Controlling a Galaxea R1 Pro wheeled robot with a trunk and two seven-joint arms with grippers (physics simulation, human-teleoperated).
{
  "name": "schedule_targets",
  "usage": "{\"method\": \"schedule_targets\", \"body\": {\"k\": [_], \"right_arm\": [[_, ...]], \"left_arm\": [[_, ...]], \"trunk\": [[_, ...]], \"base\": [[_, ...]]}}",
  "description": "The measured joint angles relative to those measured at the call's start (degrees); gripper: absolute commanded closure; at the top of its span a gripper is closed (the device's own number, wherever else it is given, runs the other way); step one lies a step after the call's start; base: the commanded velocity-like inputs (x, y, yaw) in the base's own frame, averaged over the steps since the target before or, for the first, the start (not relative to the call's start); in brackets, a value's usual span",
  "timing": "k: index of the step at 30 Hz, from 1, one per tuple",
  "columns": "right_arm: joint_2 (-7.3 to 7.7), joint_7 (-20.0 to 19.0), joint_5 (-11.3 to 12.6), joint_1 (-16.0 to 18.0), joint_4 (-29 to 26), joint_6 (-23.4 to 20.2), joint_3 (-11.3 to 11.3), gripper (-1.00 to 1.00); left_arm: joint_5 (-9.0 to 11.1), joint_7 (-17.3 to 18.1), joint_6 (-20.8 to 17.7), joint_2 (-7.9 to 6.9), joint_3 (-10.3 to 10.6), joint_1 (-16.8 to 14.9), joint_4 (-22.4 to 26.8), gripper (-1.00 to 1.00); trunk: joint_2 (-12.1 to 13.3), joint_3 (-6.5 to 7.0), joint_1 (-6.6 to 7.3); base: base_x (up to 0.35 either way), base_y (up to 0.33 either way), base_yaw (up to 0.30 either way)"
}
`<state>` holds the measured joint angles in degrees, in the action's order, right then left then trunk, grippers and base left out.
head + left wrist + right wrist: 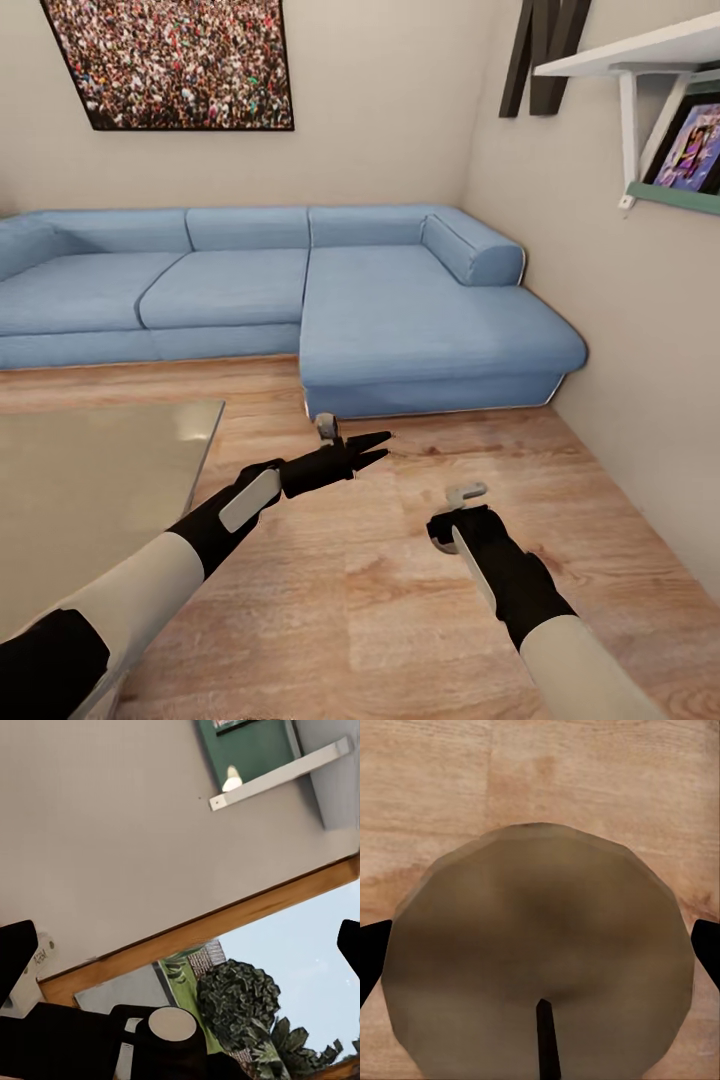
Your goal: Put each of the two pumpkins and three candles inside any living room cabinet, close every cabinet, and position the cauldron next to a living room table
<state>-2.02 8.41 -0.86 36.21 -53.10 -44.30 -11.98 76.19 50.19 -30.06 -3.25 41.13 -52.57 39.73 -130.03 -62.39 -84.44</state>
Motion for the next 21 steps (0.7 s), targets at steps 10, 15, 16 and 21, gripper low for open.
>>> {"method": "schedule_targets", "body": {"k": [10,15,16,21], "right_arm": [[0.0,0.0,0.0,0.0,0.0,0.0,0.0,1.0],[0.0,0.0,0.1,0.0,0.0,0.0,0.0,1.0],[0.0,0.0,0.1,0.0,0.0,0.0,0.0,1.0],[0.0,0.0,0.1,0.0,0.0,0.0,0.0,1.0]], "left_arm": [[0.0,0.0,-0.1,0.0,0.0,0.0,0.0,-1.0],[0.0,0.0,-0.1,0.0,0.0,0.0,0.0,-1.0],[0.0,0.0,-0.1,0.0,0.0,0.0,0.0,-1.0],[0.0,0.0,-0.1,0.0,0.0,0.0,0.0,-1.0]], "trunk": [[4.0,1.79,2.2],[6.0,2.69,3.29],[6.4,2.87,3.51],[8.4,3.77,4.61]], "base": [[0.0,0.0,0.284],[0.0,0.0,0.284],[0.0,0.0,0.284],[0.0,0.0,0.284]]}}
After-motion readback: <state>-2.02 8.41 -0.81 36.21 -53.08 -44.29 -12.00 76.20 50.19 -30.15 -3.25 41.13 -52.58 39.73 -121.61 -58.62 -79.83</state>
